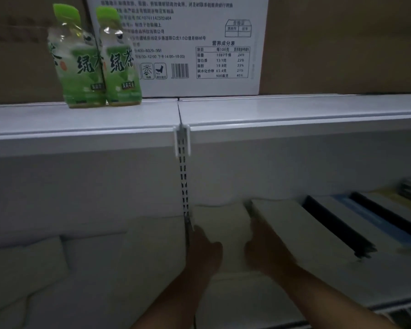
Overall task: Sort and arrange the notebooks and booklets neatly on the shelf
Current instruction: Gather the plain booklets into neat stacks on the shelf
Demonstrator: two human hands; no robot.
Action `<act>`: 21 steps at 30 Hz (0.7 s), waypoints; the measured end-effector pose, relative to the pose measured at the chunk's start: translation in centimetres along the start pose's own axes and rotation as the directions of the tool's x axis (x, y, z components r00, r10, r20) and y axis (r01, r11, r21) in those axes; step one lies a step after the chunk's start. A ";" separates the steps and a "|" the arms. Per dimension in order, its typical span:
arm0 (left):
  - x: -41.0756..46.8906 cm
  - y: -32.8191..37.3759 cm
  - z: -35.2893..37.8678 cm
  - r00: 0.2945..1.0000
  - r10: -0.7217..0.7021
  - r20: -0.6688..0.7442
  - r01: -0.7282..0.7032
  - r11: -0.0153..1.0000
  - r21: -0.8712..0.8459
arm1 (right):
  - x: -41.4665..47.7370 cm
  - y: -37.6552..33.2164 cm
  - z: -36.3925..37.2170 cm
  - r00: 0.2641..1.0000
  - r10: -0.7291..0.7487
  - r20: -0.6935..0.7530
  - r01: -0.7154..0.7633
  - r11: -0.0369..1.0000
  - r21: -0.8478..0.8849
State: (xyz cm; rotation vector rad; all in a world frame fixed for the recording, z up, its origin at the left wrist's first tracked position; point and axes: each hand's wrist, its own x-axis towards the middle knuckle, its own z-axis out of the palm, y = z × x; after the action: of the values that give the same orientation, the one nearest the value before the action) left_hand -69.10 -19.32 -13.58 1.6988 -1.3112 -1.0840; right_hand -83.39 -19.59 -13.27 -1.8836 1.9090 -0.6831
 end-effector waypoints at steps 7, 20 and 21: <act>0.2 -1.4 1.2 0.992 0.067 -0.105 -0.052 0.989 0.138 | 0.8 0.7 2.8 0.972 -0.232 -0.045 0.199 0.908 -0.370; -1.8 1.0 -4.1 0.987 0.148 0.068 -0.163 0.919 0.360 | 1.2 -0.5 1.6 0.926 -0.367 0.089 0.346 0.727 -0.593; -2.2 0.8 -5.9 0.976 0.197 0.095 -0.219 0.870 0.442 | 1.7 -0.7 1.4 0.942 -0.286 0.176 0.332 0.718 -0.612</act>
State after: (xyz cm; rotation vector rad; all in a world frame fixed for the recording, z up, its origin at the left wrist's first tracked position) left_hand -64.20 -17.05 -10.16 1.8051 -1.8396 -0.7312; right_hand -82.05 -21.42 -13.86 -2.6427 1.9456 -0.0147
